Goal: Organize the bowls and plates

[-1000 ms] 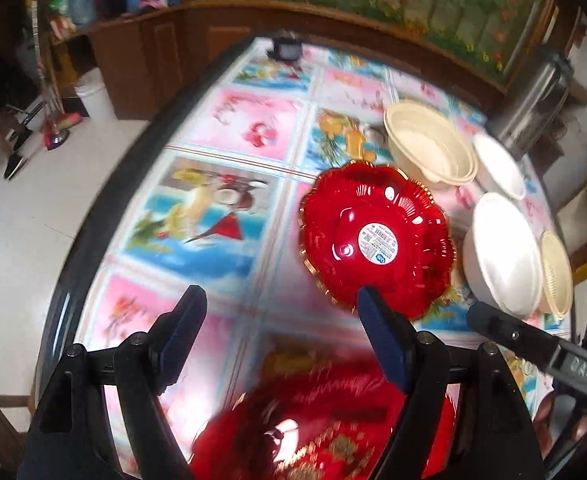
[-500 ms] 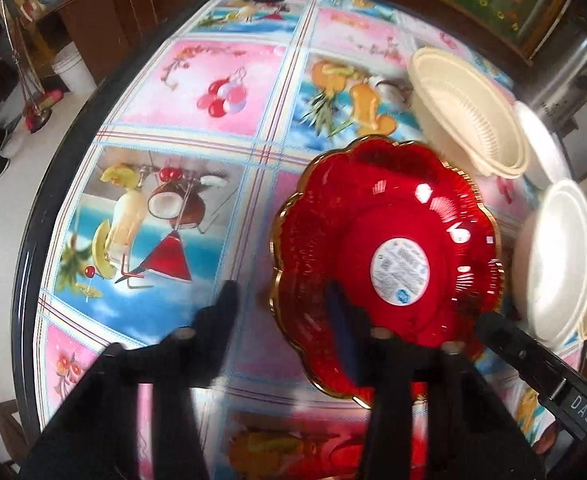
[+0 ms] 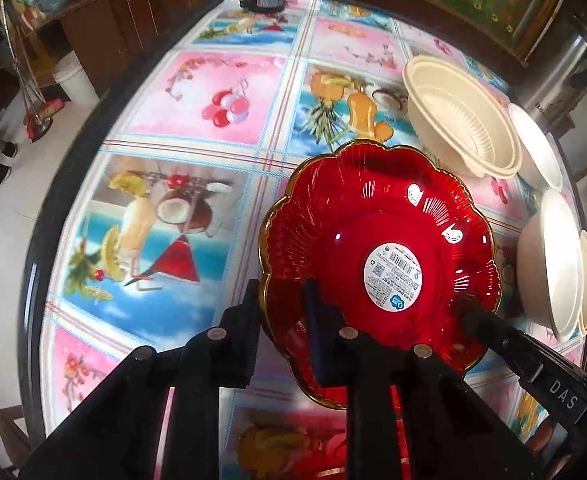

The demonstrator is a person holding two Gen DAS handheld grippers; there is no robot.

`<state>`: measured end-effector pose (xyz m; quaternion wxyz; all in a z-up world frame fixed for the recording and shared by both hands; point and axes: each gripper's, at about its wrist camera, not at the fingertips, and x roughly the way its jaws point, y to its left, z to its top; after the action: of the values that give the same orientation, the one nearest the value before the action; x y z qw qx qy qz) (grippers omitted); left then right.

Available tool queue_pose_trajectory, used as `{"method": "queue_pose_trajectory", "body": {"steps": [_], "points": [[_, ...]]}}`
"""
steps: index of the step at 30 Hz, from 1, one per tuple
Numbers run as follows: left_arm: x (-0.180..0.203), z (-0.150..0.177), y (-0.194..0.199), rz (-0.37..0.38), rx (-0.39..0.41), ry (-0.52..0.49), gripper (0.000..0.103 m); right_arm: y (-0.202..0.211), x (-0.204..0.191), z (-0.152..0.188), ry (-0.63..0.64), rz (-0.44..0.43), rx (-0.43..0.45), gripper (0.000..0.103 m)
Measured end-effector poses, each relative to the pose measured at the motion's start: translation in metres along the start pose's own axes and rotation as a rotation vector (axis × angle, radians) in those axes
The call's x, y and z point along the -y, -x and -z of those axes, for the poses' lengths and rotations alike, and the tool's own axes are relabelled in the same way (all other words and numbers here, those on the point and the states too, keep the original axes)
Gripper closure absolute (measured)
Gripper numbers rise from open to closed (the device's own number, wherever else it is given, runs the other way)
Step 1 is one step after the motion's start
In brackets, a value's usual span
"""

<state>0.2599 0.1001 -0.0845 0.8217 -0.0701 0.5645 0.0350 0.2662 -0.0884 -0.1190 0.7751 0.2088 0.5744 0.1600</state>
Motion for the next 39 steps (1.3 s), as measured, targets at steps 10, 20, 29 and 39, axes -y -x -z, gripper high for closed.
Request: {"method": "queue_pose_trajectory", "body": {"steps": [10, 20, 29, 39], "points": [[-0.015, 0.026, 0.051, 0.018, 0.090, 0.033, 0.086, 0.034, -0.026, 0.019, 0.072, -0.018, 0.064, 0.096], [-0.011, 0.060, 0.087, 0.020, 0.178, 0.032, 0.086, 0.077, -0.033, 0.052, 0.139, -0.039, 0.122, 0.096], [-0.008, 0.099, 0.111, 0.020, 0.249, 0.040, 0.086, 0.108, -0.033, 0.090, 0.200, -0.051, 0.161, 0.096], [-0.012, 0.144, 0.130, -0.002, 0.321, 0.054, 0.086, 0.129, -0.034, 0.130, 0.253, -0.068, 0.186, 0.096]]}}
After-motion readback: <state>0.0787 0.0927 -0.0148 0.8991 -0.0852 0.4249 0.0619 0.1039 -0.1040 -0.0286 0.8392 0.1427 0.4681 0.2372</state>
